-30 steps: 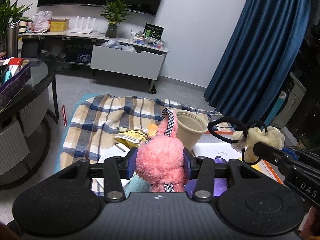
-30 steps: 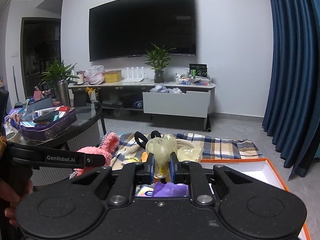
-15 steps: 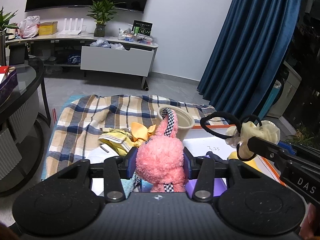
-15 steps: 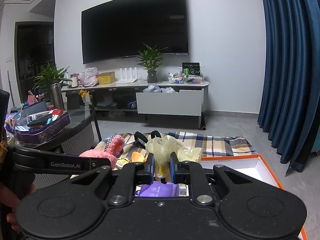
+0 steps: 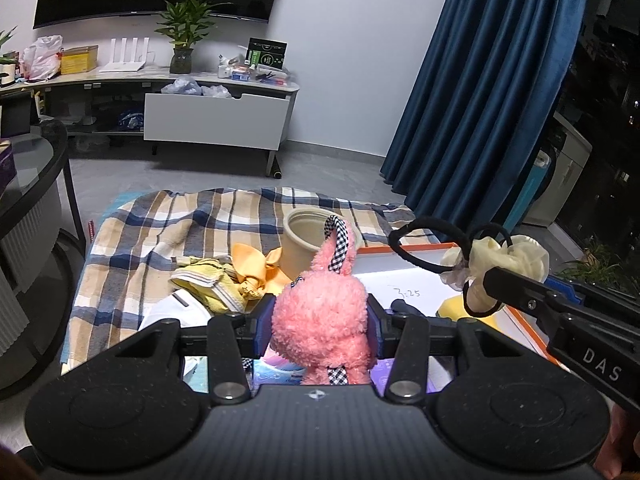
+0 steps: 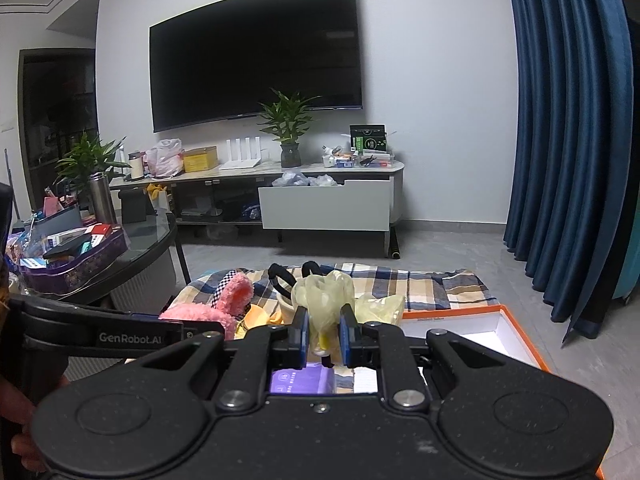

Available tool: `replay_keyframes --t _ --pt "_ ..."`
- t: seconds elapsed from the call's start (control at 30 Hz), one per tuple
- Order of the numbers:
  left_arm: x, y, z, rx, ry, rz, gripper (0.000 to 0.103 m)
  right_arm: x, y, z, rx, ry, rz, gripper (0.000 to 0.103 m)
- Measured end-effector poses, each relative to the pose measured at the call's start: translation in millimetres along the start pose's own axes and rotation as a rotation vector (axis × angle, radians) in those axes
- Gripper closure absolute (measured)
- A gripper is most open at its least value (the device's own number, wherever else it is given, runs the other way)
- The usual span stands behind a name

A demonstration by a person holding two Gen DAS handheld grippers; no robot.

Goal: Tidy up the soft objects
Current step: 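Carry the bunny and plastic bag in both grippers over the white box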

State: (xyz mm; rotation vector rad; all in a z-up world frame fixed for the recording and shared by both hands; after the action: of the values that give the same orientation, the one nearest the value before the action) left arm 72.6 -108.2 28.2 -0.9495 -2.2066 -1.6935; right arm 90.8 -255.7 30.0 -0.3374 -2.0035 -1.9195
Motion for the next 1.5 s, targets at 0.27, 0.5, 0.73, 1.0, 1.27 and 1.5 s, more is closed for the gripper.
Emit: replay_keyframes --t 0.27,0.5,0.73,1.0,1.27,1.5 --pt "-11.0 1.3 -9.4 -0.013 -0.014 0.009 0.057 -1.0 0.3 -8.2 -0.016 -0.020 -0.003 0.085" --pt "-20.5 2.4 -19.4 -0.031 -0.035 0.015 0.057 -1.9 -0.7 -18.4 -0.033 -0.040 -0.004 0.084" --pt "-29.0 3.0 -28.6 -0.044 -0.051 0.021 0.057 -3.5 -1.8 -30.9 -0.045 -0.056 -0.003 0.084" --pt "-39.2 3.2 -39.1 -0.061 -0.074 0.033 0.057 -4.6 -2.5 -46.4 -0.066 -0.078 -0.001 0.084" --pt "-52.7 2.9 -52.9 -0.079 -0.101 0.048 0.057 -6.1 -2.2 -64.3 -0.088 -0.115 -0.002 0.084" --pt "-66.1 0.5 -64.8 -0.087 -0.124 0.068 0.057 -6.7 -4.6 -80.0 -0.105 -0.142 0.005 0.084"
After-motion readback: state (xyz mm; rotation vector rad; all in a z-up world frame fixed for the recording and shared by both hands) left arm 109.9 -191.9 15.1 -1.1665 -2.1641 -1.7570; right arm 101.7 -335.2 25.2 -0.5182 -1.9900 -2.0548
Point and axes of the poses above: each gripper's, at about its wrist camera, not at the fingertips, and x roughly against the way its jaws point, z to its left, y to its top, the point moved 6 cm from there along -x, roughly the way its jaws point, and after that the axes turned 11 degrees about -y, right-handed, at the moved point
